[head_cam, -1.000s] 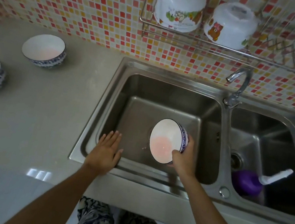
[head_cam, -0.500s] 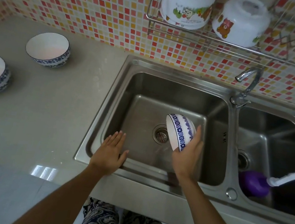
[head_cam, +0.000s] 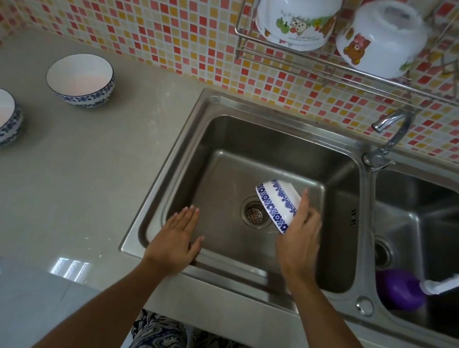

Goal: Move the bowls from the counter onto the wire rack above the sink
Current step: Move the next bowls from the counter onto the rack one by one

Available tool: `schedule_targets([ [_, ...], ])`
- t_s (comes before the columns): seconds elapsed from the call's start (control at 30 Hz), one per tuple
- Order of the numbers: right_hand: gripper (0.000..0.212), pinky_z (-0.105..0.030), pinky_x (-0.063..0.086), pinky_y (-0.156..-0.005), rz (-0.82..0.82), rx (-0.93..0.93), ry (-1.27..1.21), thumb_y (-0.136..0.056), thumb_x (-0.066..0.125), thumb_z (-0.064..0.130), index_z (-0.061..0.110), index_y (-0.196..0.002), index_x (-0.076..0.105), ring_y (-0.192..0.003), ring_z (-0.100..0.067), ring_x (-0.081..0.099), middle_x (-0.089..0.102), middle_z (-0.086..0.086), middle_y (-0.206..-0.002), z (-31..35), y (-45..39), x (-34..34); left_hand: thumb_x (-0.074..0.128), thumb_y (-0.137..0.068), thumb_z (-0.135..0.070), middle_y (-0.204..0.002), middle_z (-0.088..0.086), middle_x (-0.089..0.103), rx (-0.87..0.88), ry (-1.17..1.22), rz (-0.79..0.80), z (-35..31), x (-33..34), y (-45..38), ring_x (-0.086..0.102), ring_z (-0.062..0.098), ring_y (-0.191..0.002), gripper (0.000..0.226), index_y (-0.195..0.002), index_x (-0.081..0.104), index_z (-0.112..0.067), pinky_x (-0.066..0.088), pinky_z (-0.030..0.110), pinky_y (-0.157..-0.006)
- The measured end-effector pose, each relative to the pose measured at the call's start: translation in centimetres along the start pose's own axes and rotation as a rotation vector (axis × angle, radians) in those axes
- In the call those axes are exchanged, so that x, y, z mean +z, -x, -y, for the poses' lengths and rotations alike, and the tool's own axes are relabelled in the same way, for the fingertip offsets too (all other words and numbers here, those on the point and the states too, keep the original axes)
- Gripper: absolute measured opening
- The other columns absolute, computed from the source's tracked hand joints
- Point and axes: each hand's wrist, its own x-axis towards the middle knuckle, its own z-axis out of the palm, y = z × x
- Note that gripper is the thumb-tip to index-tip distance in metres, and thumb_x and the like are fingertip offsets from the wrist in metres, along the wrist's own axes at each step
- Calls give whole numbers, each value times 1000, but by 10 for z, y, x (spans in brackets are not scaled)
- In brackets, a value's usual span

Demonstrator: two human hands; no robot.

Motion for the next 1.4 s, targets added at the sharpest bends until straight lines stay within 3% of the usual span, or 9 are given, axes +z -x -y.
schedule_targets([
  [0.13, 101, -52, 56, -84, 25, 433, -523, -71, 59, -11, 30, -152, 16, -114, -33, 54, 42, -13, -136, 6, -12, -5, 7, -87, -64, -158, 1, -2, 8, 8, 3, 0, 1, 2, -10, 9, -142, 79, -149, -3, -16, -6, 26, -115],
  [0.23, 80, -58, 57, -67, 142, 777, -1014, -77, 39, -11, 35, -143, 32, -117, -37, 48, 43, -2, -137, 7, -21, -22, 2, -83, -68, -156, -1, -5, 28, 38, -16, -2, -4, 4, -8, 12, -144, 83, -148, -4, -16, -5, 27, -115],
  [0.33, 72, -62, 54, -68, 284, 864, -1269, -80, 31, -12, 31, -138, 36, -114, -46, 48, 40, -5, -132, 3, -23, -49, 5, -85, -56, -153, -3, -9, 78, 31, -83, -12, -22, -4, -6, 15, -145, 75, -147, -4, -16, -4, 28, -115],
  [0.47, 61, -54, 58, -61, 362, 759, -1459, -80, 33, -10, 25, -128, 44, -98, -40, 55, 49, -8, -120, 1, -21, -85, 20, -95, -41, -155, 5, 5, 191, 2, -333, -48, -75, -45, 3, 19, -144, 63, -148, 12, -9, 8, 35, -117],
  [0.7, 50, -49, 59, -60, 375, 607, -1633, -82, 40, -5, 20, -124, 52, -106, -40, 52, 48, -13, -125, 5, -31, -141, 36, -97, -20, -156, 10, 15, 434, -104, -640, -136, -195, -109, 6, 21, -145, 54, -148, 19, -8, 9, 37, -118],
  [0.87, 35, -56, 59, -70, 366, 512, -1767, -83, 47, 6, 21, -113, 58, -115, -44, 52, 51, -17, -129, 6, -39, -174, 24, -99, -30, -157, 10, 8, 439, -240, -625, -167, -235, -141, -2, 22, -145, 55, -149, 12, -11, 3, 39, -118],
  [1.07, 83, -58, 56, -73, 268, 291, -1773, -52, 88, 25, 23, -129, 57, -116, -40, 58, 53, -14, -135, 13, -55, -209, 4, -95, -46, -158, 4, 1, 287, -396, -598, -167, -233, -164, -8, 23, -144, 62, -149, -1, -17, -5, 43, -116],
  [1.2, 56, -58, 56, -73, 178, 90, -1742, -78, 70, 17, 26, -131, 56, -119, -38, 57, 52, -10, -136, 19, -78, -247, 0, -92, -47, -156, 3, -9, 300, -398, -609, -172, -233, -166, -12, 24, -143, 63, -146, -12, -17, -6, 43, -116],
  [1.4, 70, -56, 58, -74, -103, -87, -1495, -79, 72, 6, 43, -134, 49, -118, -29, 57, 52, 4, -134, 37, -129, -289, 0, -89, -48, -155, 3, -17, 325, -364, -576, -172, -236, -161, -20, 23, -141, 67, -145, -17, -16, -12, 40, -114],
])
